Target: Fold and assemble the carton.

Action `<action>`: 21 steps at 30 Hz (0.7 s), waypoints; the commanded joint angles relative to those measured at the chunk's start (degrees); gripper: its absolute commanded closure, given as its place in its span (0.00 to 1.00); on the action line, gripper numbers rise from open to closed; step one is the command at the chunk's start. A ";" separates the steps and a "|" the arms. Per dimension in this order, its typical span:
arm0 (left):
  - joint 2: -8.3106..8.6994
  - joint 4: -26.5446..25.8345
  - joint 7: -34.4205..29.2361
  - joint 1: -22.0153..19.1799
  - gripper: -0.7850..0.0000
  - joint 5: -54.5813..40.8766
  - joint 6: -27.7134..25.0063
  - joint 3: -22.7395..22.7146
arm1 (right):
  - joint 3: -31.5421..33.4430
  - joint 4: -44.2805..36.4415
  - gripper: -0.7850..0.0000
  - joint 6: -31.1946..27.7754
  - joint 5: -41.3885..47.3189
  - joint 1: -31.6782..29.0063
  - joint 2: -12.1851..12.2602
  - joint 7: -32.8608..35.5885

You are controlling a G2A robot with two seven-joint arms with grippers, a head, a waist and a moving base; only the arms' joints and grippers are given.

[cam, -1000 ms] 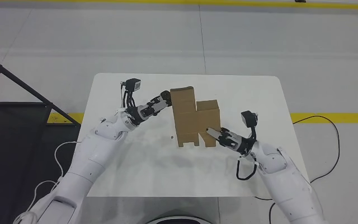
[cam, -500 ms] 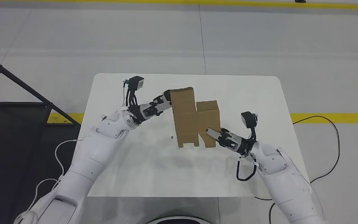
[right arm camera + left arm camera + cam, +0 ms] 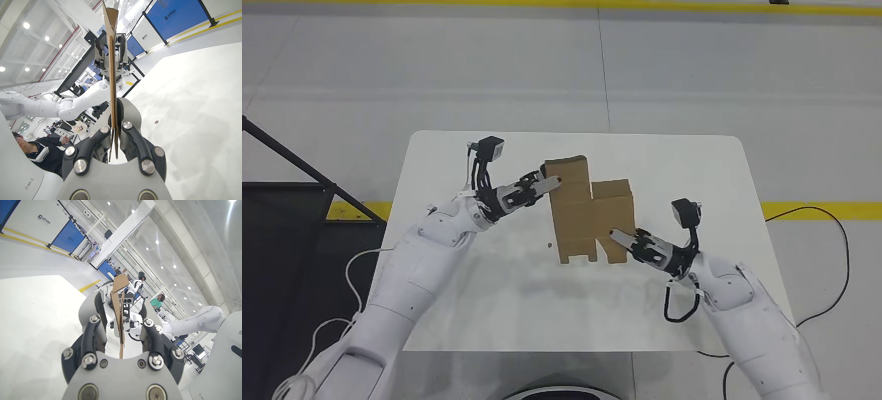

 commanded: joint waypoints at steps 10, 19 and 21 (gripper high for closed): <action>-0.82 0.15 -1.14 0.37 0.60 0.18 0.00 -1.30 | -0.48 0.15 1.00 -0.09 -0.15 0.33 0.14 -0.27; -1.36 0.36 -2.42 0.57 0.79 0.07 0.00 -2.19 | -1.01 0.07 1.00 0.14 -0.17 0.51 0.20 -0.53; -1.45 0.43 -2.85 0.58 0.87 -0.16 0.00 -2.28 | -1.07 0.12 1.00 0.12 -0.16 0.55 0.21 -0.57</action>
